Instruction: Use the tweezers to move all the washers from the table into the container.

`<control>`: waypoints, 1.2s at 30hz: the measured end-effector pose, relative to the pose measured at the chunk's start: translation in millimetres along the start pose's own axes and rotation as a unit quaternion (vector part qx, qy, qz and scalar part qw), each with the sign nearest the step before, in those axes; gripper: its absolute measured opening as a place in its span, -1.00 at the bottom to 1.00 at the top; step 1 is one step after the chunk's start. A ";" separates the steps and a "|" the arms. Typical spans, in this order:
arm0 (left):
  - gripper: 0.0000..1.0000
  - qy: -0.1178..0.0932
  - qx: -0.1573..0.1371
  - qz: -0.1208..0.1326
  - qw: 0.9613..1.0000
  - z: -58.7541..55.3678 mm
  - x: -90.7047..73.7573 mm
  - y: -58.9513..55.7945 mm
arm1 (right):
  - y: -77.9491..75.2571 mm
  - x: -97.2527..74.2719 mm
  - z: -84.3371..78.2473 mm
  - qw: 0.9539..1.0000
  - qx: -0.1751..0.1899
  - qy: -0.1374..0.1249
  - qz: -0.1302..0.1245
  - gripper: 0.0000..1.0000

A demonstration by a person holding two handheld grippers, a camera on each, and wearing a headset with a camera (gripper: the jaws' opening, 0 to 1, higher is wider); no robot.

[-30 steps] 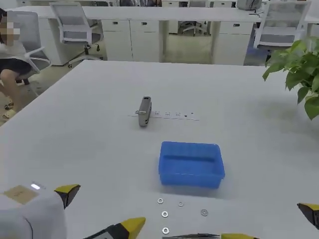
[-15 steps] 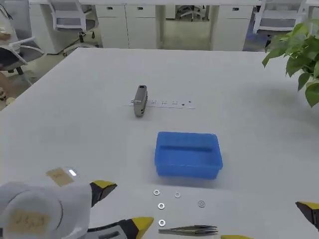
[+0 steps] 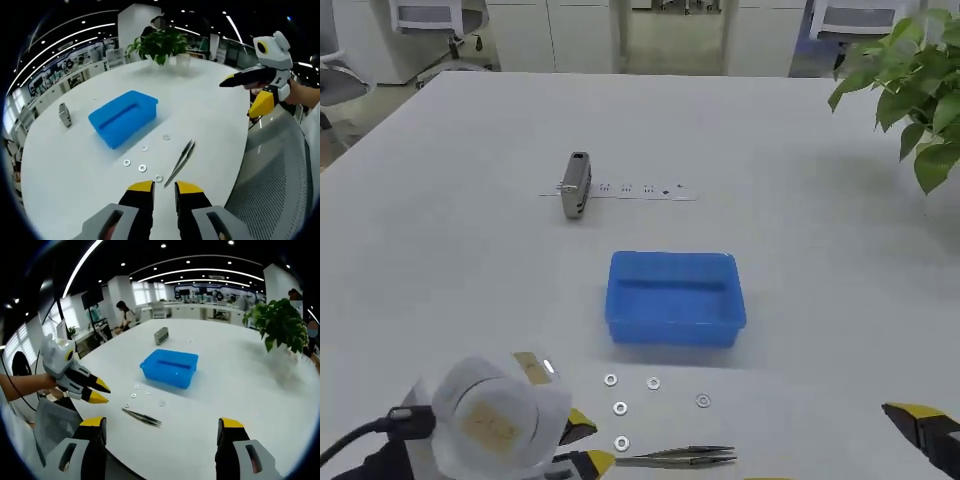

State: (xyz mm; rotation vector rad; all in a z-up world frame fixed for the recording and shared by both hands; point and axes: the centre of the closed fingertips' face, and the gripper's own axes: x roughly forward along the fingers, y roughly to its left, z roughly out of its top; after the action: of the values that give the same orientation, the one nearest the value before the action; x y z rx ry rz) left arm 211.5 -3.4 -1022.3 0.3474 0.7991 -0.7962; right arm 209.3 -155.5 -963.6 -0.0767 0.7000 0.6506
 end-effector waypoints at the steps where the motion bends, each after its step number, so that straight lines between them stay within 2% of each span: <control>1: -0.77 0.002 0.003 -0.002 1.000 -0.6 2.8 0.3 | 0.3 0.4 -0.3 1.000 -0.002 0.002 0.000 0.80; 4: -0.80 0.015 0.011 -0.020 1.000 -6.2 13.8 -1.0 | 0.7 1.4 -0.3 1.000 -0.008 0.003 -0.003 0.80; 9: -0.84 0.033 0.028 -0.032 0.999 -14.0 25.6 -1.4 | 2.0 2.6 -3.4 1.000 -0.004 0.009 -0.003 0.80; 12: -0.84 0.042 0.024 -0.046 0.998 -16.9 32.5 -3.2 | 4.2 2.9 -3.8 1.000 0.003 0.006 0.001 0.82; 19: -0.92 0.052 0.054 -0.052 0.996 -23.2 42.8 -4.0 | 8.4 3.9 -8.2 1.000 -0.004 0.018 0.001 0.80; 25: -0.97 0.062 0.076 -0.060 0.993 -31.6 48.9 -5.4 | 14.9 3.9 -6.2 1.000 -0.012 0.017 0.007 0.81; 26: -0.98 0.055 0.081 -0.060 0.993 -29.0 49.1 -5.3 | 16.7 3.5 -5.1 1.000 -0.014 0.015 0.008 0.81; 28: -1.00 0.058 0.084 -0.059 0.993 -30.1 48.0 -6.3 | 18.2 3.4 -4.2 1.000 -0.016 0.014 0.009 0.80; 32: -1.00 0.056 0.121 -0.063 0.989 -28.9 46.2 -10.4 | 22.4 3.0 -4.9 1.000 -0.018 0.016 0.016 0.79; 36: -1.00 0.042 0.121 -0.058 0.990 -18.2 35.3 -15.0 | 28.9 -3.4 -4.1 0.999 -0.029 0.010 0.018 0.81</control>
State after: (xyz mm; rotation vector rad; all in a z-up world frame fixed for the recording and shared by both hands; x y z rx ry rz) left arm 206.5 -21.0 -1060.7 0.5586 0.8086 -0.9968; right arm 188.2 -135.2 -960.4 -0.1237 0.7037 0.7053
